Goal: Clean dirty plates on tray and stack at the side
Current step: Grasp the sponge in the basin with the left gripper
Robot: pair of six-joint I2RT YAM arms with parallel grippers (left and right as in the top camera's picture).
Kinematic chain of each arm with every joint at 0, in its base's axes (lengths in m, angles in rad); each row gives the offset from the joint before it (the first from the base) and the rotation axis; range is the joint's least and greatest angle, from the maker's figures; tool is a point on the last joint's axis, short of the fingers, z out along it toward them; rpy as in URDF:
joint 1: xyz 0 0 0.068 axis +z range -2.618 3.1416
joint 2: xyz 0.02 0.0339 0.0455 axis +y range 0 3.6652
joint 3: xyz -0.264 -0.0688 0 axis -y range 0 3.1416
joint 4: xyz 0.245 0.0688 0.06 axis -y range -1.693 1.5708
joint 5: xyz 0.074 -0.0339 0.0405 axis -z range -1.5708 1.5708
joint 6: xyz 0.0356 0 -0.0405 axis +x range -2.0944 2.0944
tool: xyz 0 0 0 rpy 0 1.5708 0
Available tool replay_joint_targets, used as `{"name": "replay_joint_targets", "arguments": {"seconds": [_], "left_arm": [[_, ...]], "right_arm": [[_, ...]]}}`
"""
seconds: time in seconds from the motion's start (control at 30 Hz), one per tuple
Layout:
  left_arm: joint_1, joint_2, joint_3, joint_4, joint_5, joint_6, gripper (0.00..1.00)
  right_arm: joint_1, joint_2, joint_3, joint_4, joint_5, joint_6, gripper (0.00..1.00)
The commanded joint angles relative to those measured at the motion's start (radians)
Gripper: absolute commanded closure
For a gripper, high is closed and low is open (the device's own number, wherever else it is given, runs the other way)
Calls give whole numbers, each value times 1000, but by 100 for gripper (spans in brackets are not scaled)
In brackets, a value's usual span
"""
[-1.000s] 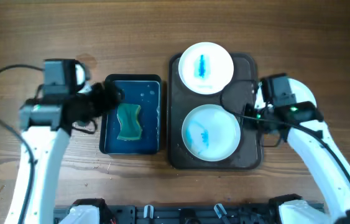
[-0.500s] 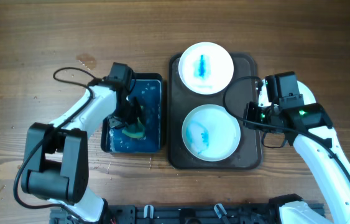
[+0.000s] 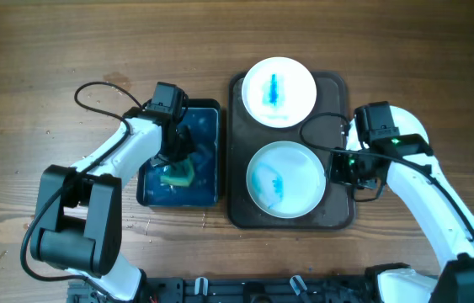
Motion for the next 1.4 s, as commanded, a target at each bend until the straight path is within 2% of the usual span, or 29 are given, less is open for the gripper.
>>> {"name": "replay_joint_targets", "arguments": {"seconds": [0.0,0.03,0.1,0.13,0.23,0.33,0.4,0.43,0.5,0.53,0.57,0.6,0.7,0.77,0.83,0.93,1.03,1.1,1.17,1.3,1.37], "left_arm": [[-6,28,18,-56,13,17,93],[-6,-1,86,-135,14,21,81],[-6,-51,168,-239,13,21,44],[-6,-66,173,-257,14,21,41],[-23,-64,149,-294,17,21,49],[-76,-50,30,-193,15,21,53],[-99,-32,-65,-87,10,20,61],[-99,-29,-99,-47,0,19,69],[-89,-40,-83,-83,1,25,78],[-85,-51,-60,-113,1,24,79],[-80,-72,-28,-149,2,24,79],[-73,-108,13,-187,2,24,73],[-52,-217,67,-233,2,24,46],[-55,-235,64,-270,-3,24,47],[-59,-223,-4,-233,-3,23,53],[-62,-176,-174,-77,-3,20,65],[-62,-147,-227,19,-3,21,72],[-62,-144,-224,85,-2,21,96],[-60,-148,-188,70,-3,24,96],[-37,-182,11,-113,-3,50,96],[-46,-195,137,-227,-2,79,96]], "right_arm": [[-2,36,-10,51,-19,-10,70],[-2,51,-10,59,-7,-13,70],[-3,84,-11,60,3,-22,70],[-3,98,-13,66,3,-43,70],[-3,130,-39,114,-1,-111,69],[-3,159,-66,145,-2,-118,69],[-3,159,-66,146,-1,-118,69],[-3,159,-66,146,-1,-119,69],[-3,159,-66,145,-2,-118,69],[-3,159,-66,145,-1,-118,69],[-3,159,-66,145,-1,-118,69],[-3,159,-66,145,-2,-118,69],[-3,159,-66,141,-1,-118,69],[-3,159,-66,142,-1,-117,69],[-3,159,-66,142,-1,-117,69],[-3,159,-66,142,-2,-114,67],[-3,159,-66,146,-2,-114,67],[-3,159,-66,145,-2,-114,67],[-3,159,-66,145,-2,-98,67],[-3,159,-66,162,-1,-81,67],[-3,159,-66,188,-4,-124,66]]}}
